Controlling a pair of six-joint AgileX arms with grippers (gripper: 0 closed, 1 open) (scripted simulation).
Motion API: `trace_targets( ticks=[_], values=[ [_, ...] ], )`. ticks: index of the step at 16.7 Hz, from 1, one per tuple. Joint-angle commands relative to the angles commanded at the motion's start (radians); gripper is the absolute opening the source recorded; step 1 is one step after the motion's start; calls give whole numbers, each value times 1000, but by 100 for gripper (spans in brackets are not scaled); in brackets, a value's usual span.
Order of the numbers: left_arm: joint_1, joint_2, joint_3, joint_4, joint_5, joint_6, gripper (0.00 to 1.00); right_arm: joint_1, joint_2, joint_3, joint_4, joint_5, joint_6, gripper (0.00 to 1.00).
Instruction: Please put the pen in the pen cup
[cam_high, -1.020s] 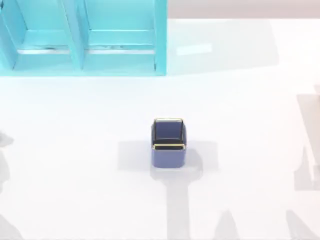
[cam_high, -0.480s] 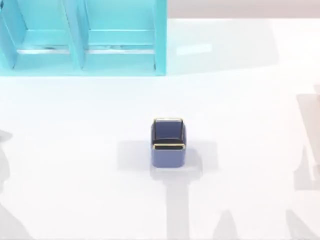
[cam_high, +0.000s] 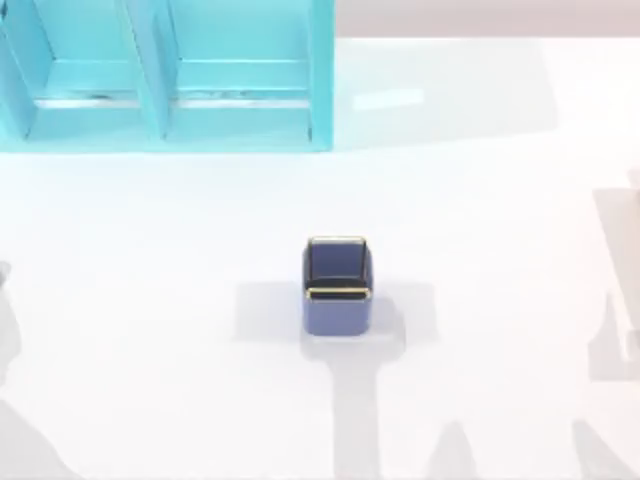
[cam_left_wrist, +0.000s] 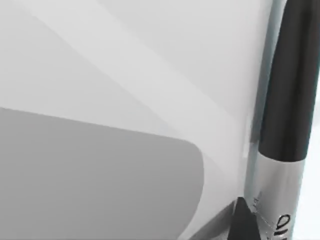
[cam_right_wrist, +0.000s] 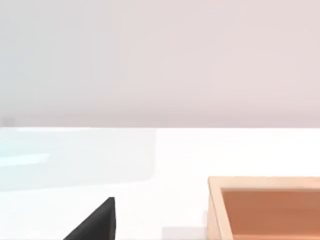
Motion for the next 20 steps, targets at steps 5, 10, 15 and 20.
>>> trace_targets(
  ticks=[5,10,15,20],
  values=[
    [0,0,0,0,0,0,0,0,0,0,0,0,0,100],
    [0,0,0,0,0,0,0,0,0,0,0,0,0,100],
    [69,-183,54,-383,-96,110,0,0,0,0,0,0,0,100],
    [184,-365,58,-645,-43,210,0,0,0,0,0,0,0,100]
  ],
)
